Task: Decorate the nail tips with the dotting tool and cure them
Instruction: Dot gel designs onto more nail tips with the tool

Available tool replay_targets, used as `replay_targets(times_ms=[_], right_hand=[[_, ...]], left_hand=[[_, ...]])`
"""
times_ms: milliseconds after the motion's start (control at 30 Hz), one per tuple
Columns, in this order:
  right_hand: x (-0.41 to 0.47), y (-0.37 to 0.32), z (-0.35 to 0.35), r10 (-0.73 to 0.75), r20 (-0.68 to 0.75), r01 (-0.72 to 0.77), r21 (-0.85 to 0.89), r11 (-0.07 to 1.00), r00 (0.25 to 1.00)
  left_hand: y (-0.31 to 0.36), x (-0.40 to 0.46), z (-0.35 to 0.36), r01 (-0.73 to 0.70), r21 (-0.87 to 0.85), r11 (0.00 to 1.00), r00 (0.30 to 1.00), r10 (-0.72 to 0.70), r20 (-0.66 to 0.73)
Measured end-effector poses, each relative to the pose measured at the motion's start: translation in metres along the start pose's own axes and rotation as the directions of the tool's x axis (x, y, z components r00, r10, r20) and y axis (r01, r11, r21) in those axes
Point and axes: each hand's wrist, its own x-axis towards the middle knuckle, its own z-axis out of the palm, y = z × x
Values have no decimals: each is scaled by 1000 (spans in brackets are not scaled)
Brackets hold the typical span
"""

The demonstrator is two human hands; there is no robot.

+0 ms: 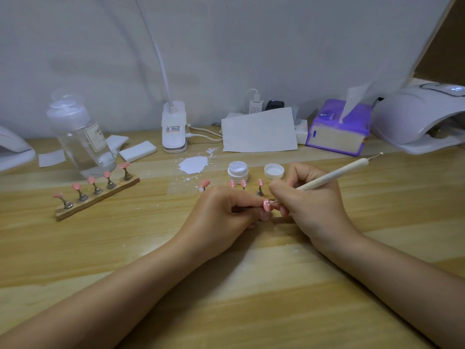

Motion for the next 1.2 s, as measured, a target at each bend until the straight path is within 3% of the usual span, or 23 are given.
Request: replay_targets(times_ms=[1200], right_hand=[[-1,-2,0,37,4,-37,26,999,999]], left_hand=[[-1,0,0,15,-38,999,1000,-15,20]])
